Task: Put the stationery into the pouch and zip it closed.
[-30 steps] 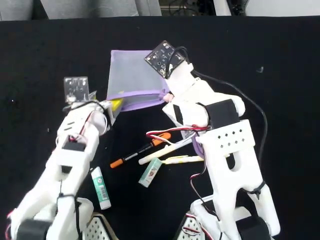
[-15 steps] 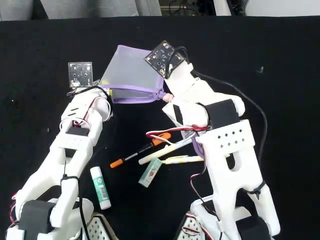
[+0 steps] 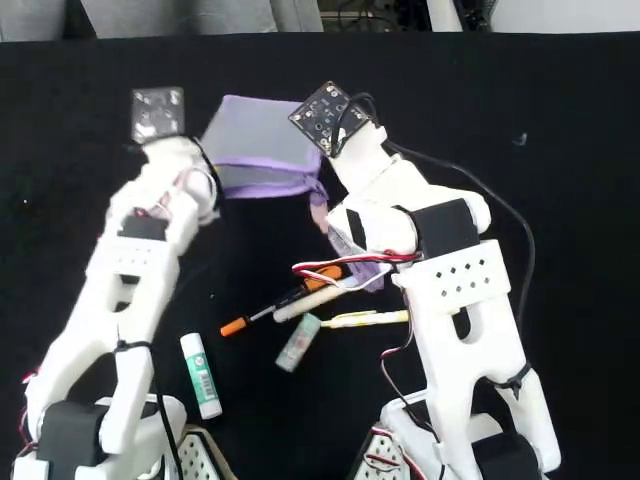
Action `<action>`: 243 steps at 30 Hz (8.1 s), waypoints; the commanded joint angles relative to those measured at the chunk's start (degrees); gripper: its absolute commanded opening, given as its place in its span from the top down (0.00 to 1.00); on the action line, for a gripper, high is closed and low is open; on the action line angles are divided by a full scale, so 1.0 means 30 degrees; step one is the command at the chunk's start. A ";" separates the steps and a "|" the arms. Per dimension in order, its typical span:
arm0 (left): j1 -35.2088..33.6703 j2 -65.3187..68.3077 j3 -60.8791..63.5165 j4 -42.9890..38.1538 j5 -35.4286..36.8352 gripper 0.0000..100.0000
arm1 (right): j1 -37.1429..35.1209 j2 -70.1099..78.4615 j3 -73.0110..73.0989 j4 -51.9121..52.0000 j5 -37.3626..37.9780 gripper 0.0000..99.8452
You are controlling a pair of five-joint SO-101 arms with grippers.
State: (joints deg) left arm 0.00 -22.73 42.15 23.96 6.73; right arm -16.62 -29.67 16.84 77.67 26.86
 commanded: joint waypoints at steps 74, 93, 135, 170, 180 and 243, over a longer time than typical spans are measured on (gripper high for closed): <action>-1.3055 0.2901 -0.9451 0.7707 0.0234 0.97 | -0.7531 1.7363 -0.1451 -0.3927 0.7355 0.96; -1.1473 0.2784 -1.0242 0.7883 0.1084 0.97 | -0.2051 0.9626 -0.3150 -0.2608 0.3194 0.99; -0.1128 0.1875 -1.5223 1.7114 0.2374 0.97 | -0.5275 -0.6110 0.9597 -2.5875 -0.9026 0.99; -0.1304 0.1875 -1.4784 1.7026 0.2374 0.97 | -0.5451 0.0132 1.1648 -3.2615 -0.8996 0.70; -0.2300 0.1905 -1.4755 1.6879 0.2374 0.97 | -0.5275 -0.3853 1.1004 -2.8806 -0.8938 0.71; -0.8513 0.1934 -1.1941 1.2278 0.2256 0.97 | -0.5216 0.9714 0.7077 -0.9875 0.8176 0.81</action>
State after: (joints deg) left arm -24.88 -14.99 6.99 62.11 13.05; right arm -32.35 -0.92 42.51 46.29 51.21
